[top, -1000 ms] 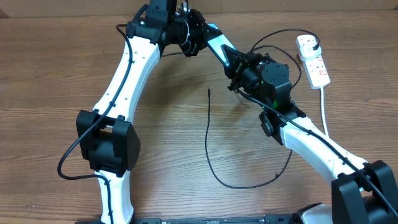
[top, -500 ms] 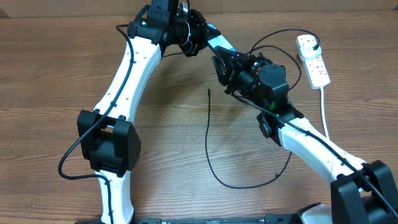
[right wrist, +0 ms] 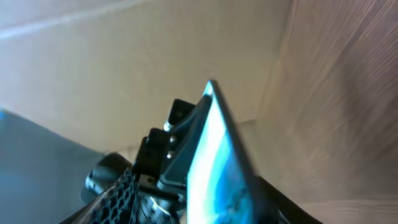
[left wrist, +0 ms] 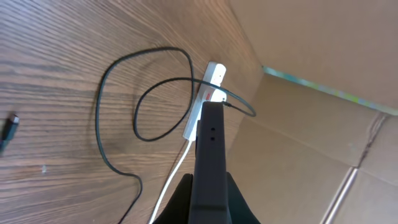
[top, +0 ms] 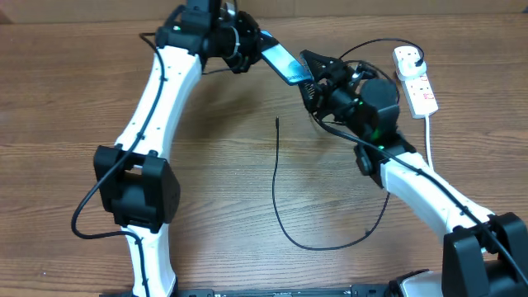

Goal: Plug charger to phone and switch on socket
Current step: 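Hold the phone with the left gripper and move right gripper to cable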

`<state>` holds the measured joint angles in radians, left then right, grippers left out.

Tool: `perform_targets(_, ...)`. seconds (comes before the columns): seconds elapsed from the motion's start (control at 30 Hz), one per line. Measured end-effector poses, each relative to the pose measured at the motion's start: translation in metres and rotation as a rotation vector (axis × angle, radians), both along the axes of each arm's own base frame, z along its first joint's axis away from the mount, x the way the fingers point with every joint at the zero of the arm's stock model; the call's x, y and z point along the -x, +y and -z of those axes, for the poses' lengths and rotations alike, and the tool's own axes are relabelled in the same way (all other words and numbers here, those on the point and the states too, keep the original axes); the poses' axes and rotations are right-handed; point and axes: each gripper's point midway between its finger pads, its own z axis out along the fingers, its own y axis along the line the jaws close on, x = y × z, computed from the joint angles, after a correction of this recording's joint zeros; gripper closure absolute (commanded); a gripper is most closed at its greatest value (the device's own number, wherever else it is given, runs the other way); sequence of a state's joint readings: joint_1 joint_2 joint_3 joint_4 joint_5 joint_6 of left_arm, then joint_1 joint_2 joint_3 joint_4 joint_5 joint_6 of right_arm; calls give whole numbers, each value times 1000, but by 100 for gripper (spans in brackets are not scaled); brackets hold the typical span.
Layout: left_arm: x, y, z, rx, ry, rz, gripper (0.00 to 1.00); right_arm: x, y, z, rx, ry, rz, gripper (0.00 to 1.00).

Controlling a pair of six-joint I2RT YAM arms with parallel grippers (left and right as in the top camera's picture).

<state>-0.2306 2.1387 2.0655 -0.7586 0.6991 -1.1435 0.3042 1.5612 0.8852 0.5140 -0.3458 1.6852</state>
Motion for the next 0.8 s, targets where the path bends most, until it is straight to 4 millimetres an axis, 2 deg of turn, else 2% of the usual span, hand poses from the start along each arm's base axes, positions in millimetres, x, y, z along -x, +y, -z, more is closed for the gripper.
perform_targets(0.1,-1,19,1,10,14,0,96,-1,-10,1,75,-59,-40,53)
perform_targets(0.23,-8,54,1,11,-22,7,96,-4,-32,2,156,-123,-70,60)
perform_targets(0.3,-7,70,-2,34,-32,23,96,0,-41,19,217,-91,-113,60)
perform_targets(0.37,-3,85,-4,65,-25,36,95,8,-39,38,272,-29,-172,60)
perform_targets(0.4,0,91,-5,80,-23,46,96,18,-37,55,313,45,-221,60)
perform_targets(0.47,11,98,-6,122,10,75,96,31,-34,71,381,121,-284,60)
perform_targets(0.53,23,100,-7,157,47,101,96,39,-35,77,463,166,-326,60)
perform_targets(0.67,46,98,-7,205,120,147,96,44,-39,59,696,172,-366,59)
perform_targets(0.8,54,94,-15,254,102,195,96,39,-29,32,882,63,-370,62)
